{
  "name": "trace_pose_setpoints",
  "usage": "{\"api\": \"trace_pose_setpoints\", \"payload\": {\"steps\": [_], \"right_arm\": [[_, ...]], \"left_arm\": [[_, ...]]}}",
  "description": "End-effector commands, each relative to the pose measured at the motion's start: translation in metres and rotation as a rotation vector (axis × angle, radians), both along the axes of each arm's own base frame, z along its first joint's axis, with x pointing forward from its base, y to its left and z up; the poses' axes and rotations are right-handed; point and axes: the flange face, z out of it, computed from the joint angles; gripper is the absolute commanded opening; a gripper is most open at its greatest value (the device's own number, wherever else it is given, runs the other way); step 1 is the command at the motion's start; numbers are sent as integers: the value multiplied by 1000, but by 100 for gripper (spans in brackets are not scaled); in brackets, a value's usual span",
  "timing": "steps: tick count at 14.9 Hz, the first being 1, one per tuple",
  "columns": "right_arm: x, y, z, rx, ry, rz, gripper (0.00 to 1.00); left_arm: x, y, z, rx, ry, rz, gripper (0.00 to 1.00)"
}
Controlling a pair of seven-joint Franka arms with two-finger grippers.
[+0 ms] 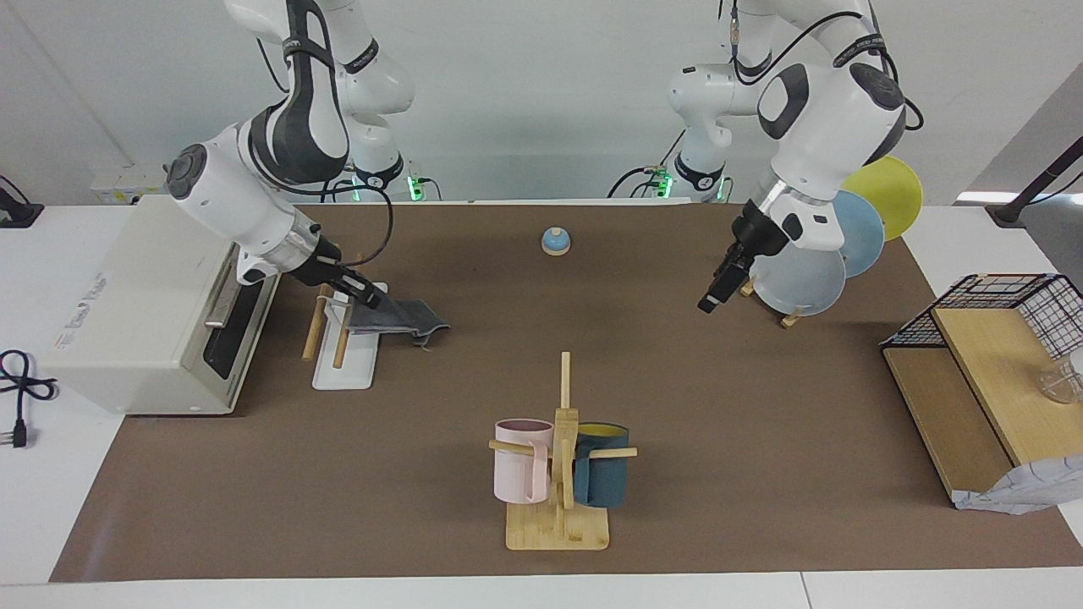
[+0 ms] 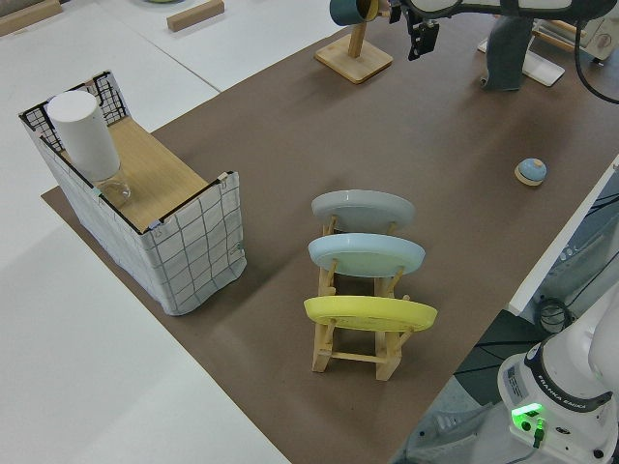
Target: Fold towel and hang on rack
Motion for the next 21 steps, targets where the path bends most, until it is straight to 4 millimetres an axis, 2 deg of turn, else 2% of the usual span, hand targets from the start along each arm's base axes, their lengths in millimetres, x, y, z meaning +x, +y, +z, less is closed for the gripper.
{"api": "trace_pose_setpoints", "payload": {"steps": [1,3,6,9,12,13,14,17,19,21], "right_arm": [[-9,-11,24,-149,-39,169,0],[-7,-16,30,-223,-51,262,0],[-5,-24,32,-273,-75,356,0],[-1,-31,35,-369,-93,433,0],[0,-35,37,-431,-89,508,0],[0,-37,35,-430,-88,521,0],[0,-38,36,-431,-90,527,0],[-3,-43,33,-430,-79,531,0],[-3,-46,33,-427,-80,559,0],[-5,-57,31,-424,-74,554,0]], "left_arm": [[-1,35,5,122,-52,-219,100],[6,62,15,194,-66,-376,100],[12,74,32,322,-30,-569,100],[3,76,42,347,11,-710,100],[-12,78,42,346,57,-782,100],[-18,82,34,339,82,-810,100],[-26,75,32,339,87,-821,100],[-27,84,31,339,75,-807,100],[-14,102,54,344,23,-762,100],[-6,108,68,350,2,-751,100]]}}
